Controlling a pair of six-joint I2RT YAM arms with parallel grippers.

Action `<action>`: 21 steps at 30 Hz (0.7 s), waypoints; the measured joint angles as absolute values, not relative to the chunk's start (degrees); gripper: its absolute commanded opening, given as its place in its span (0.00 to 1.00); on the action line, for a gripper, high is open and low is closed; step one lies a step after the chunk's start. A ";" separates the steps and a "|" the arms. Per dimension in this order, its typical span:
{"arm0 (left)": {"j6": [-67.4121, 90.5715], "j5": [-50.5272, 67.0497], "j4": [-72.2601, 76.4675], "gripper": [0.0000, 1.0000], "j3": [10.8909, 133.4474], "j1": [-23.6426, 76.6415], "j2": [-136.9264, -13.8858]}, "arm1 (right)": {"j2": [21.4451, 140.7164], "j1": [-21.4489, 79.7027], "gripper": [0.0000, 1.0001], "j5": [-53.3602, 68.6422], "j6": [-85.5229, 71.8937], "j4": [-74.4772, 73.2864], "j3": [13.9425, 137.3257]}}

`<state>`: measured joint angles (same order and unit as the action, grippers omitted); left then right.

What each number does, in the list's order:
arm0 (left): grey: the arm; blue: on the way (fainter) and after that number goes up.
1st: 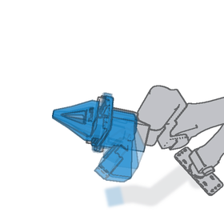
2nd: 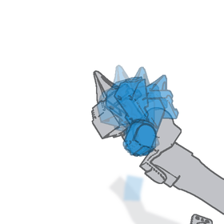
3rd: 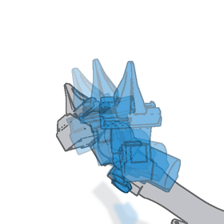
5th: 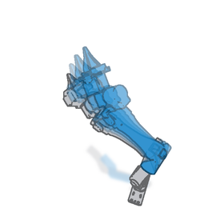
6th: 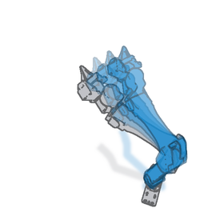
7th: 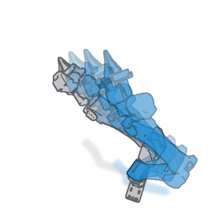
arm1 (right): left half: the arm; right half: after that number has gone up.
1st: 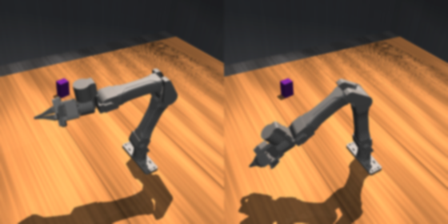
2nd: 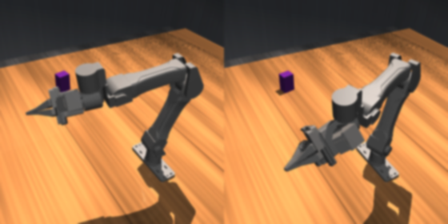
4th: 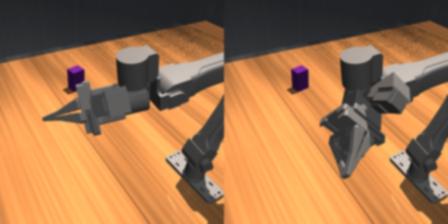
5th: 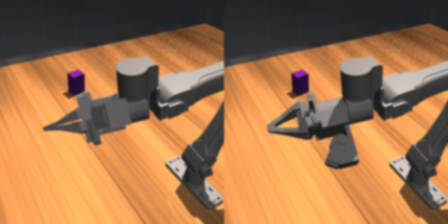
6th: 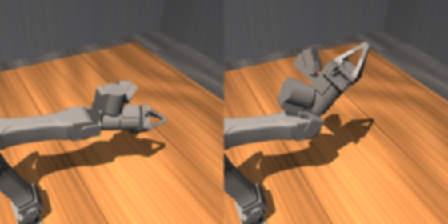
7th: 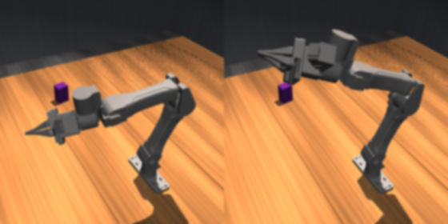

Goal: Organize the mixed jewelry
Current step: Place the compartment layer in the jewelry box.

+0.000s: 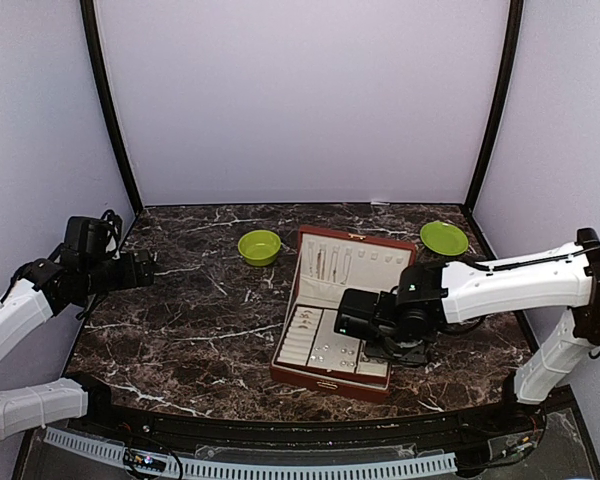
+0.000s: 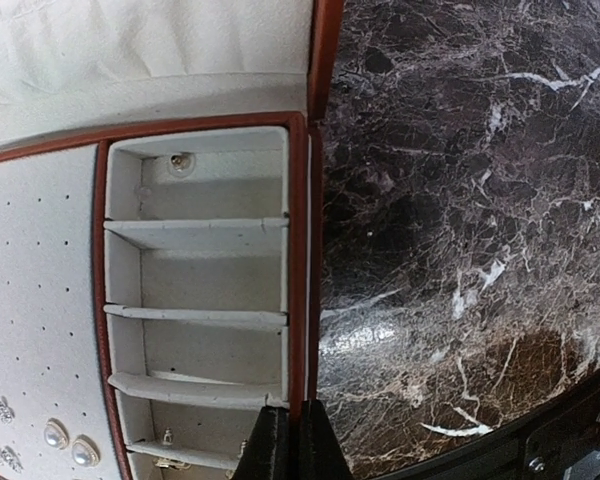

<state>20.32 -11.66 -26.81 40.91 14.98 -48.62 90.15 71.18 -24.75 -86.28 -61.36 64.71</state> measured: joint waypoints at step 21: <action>20.32 -11.99 -26.83 0.99 40.91 14.98 -48.07 | 96.86 70.74 0.05 -24.49 -84.88 -56.03 67.64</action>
